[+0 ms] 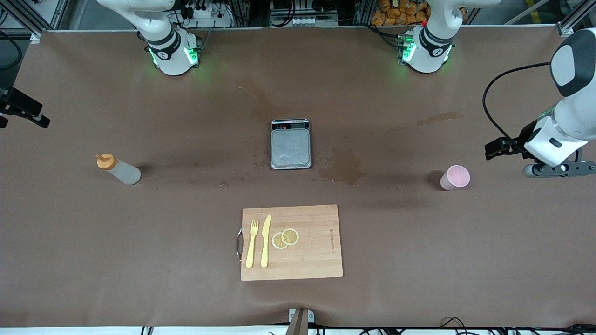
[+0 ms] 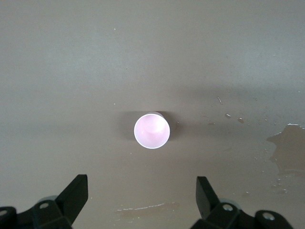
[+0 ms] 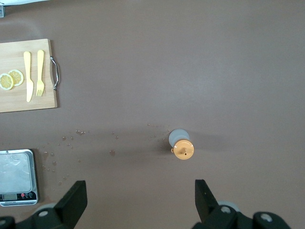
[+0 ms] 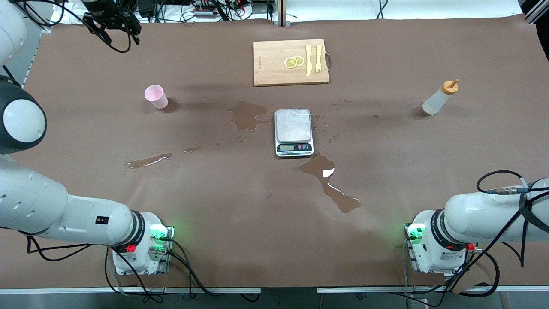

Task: Add sauce to pink cup with both arms
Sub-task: 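Move the left gripper toward the pink paper cup, then lower the left gripper around the pink cup and close it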

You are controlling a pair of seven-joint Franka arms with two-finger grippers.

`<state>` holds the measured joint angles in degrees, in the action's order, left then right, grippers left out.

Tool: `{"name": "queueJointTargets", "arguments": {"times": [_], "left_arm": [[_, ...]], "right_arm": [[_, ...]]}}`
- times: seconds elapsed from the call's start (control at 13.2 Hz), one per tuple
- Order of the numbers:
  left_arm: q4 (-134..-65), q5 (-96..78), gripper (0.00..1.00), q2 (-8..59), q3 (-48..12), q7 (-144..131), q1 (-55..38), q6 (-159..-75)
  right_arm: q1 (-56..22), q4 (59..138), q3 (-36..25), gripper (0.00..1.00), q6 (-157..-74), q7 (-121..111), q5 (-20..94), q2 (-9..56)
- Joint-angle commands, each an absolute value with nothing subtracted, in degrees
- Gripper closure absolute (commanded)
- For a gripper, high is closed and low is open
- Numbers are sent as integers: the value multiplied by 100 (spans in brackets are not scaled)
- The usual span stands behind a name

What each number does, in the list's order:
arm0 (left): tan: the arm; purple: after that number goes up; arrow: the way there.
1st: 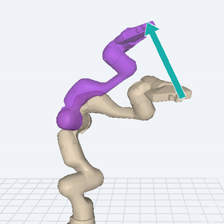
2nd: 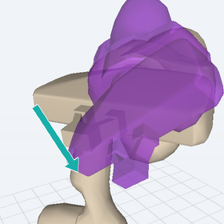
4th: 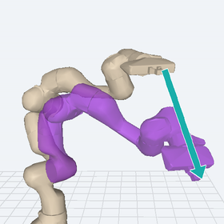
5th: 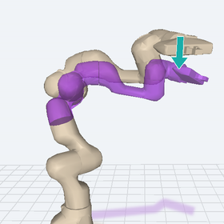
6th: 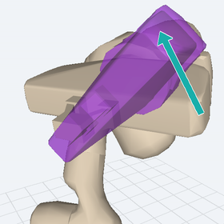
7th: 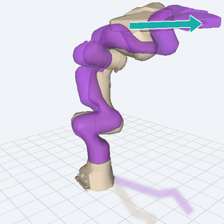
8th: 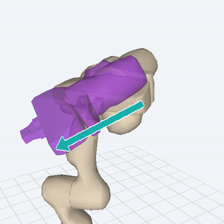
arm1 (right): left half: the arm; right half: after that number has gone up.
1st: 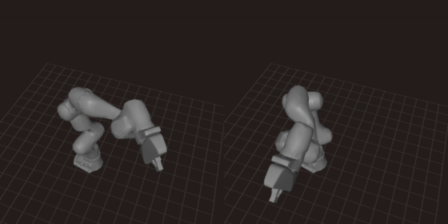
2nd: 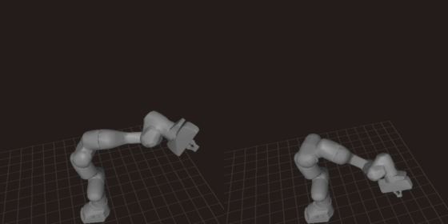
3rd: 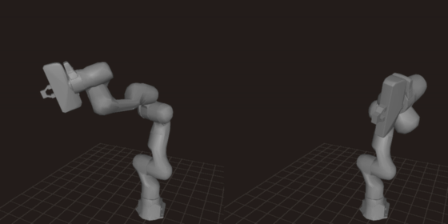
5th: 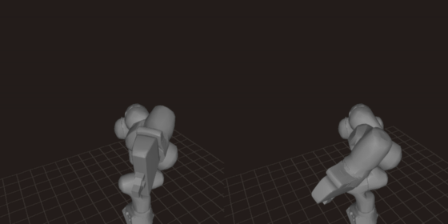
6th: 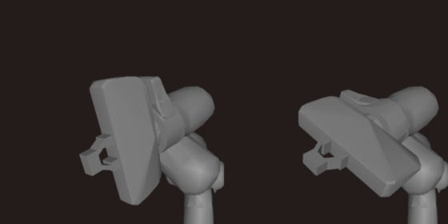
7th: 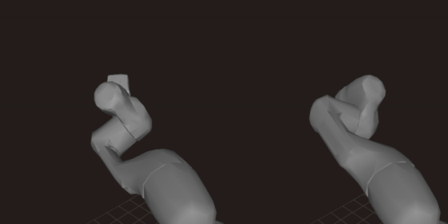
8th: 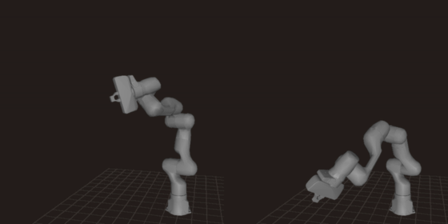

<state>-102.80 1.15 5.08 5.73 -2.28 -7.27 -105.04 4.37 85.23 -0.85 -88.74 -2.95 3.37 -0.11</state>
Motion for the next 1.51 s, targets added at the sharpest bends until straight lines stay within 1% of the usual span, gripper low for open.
{"name": "queueJointTargets", "arguments": {"times": [0.0,0.3,0.91,0.98,1.21,1.44], "left_arm": [[-10415,264,0,404,536,-229,-694,-10643],[-10450,264,0,439,527,-237,-677,-10696],[-10468,264,0,606,536,-211,-642,-10802],[-10563,272,0,650,536,-202,-615,-10906],[-11187,553,0,650,527,-185,-483,-11731],[-11399,554,0,755,519,-220,-439,-11988]], "right_arm": [[430,8552,-97,0,-8842,-316,290,-35],[501,8552,-123,0,-8886,-351,202,-9],[369,8543,-97,0,-8859,-290,176,-18],[378,8543,-105,0,-8877,-281,158,-18],[360,8534,-105,0,-8877,-281,35,-18],[360,8517,-105,0,-8886,-281,-26,-9]]}}
